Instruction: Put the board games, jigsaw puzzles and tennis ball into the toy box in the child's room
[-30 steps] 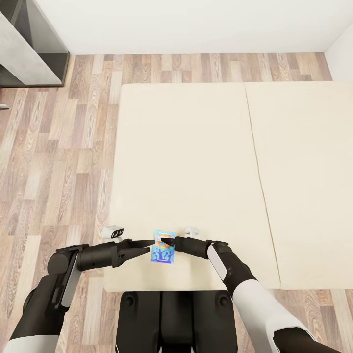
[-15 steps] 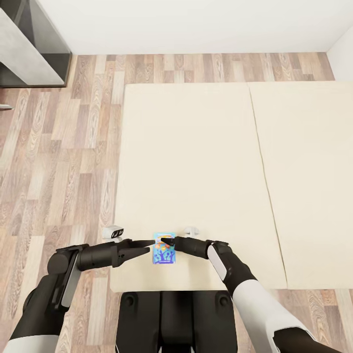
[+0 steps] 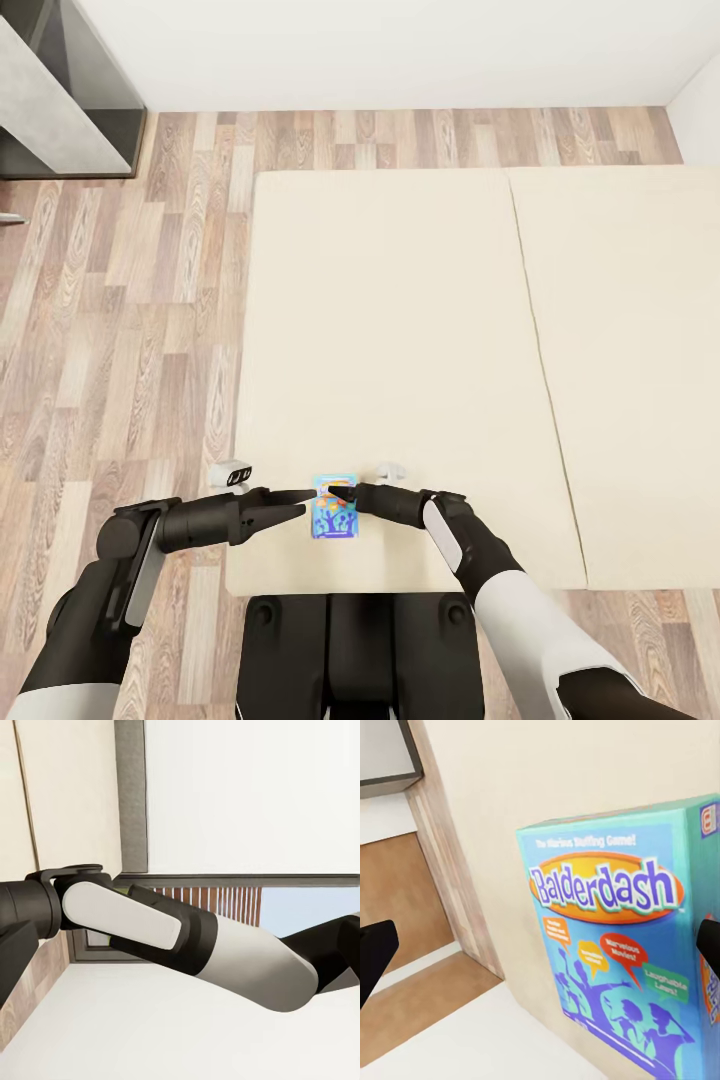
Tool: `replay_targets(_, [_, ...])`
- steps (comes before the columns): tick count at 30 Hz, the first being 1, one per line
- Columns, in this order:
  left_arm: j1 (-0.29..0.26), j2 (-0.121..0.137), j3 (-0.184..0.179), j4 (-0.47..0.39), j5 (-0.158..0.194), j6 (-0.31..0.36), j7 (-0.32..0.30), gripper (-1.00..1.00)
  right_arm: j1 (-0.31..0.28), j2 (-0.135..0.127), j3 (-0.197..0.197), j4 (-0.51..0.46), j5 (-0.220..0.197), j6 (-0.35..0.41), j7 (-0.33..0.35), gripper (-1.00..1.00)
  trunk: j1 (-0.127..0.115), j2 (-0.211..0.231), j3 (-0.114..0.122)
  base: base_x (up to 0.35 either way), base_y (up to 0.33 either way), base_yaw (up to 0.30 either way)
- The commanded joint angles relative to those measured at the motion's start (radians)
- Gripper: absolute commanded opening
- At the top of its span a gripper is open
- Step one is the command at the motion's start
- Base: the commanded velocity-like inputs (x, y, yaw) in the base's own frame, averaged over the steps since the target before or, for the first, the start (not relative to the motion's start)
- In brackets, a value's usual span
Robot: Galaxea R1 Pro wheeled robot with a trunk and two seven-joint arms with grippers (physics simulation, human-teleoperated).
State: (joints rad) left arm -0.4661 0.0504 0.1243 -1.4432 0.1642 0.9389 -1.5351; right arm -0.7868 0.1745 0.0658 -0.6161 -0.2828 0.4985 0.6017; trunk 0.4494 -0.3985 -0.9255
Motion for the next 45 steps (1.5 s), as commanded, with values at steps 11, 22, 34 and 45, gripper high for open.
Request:
replay_targets(11, [0.0,0.0,0.0,0.0,0.0,0.011,-0.003,1.0,0.0,0.0,0.0,0.0,-0.009,0.012,-0.007,1.0,0.001,-0.001,-0.001,0.0,0.0,0.0])
replay_targets(22, [0.0,0.0,0.0,0.0,0.0,0.011,-0.003,1.0,0.0,0.0,0.0,0.003,-0.008,0.011,-0.014,1.0,0.001,-0.001,-0.001,0.0,0.0,0.0])
replay_targets(34, [0.0,0.0,0.0,0.0,0.0,0.011,-0.003,1.0,0.0,0.0,0.0,0.009,0.001,0.011,-0.017,1.0,0.001,-0.001,-0.001,0.0,0.0,0.0])
replay_targets(45, [0.0,0.0,0.0,0.0,0.0,0.011,-0.003,1.0,0.0,0.0,0.001,0.01,0.003,0.01,-0.016,1.0,0.001,-0.001,-0.001,0.0,0.0,0.0])
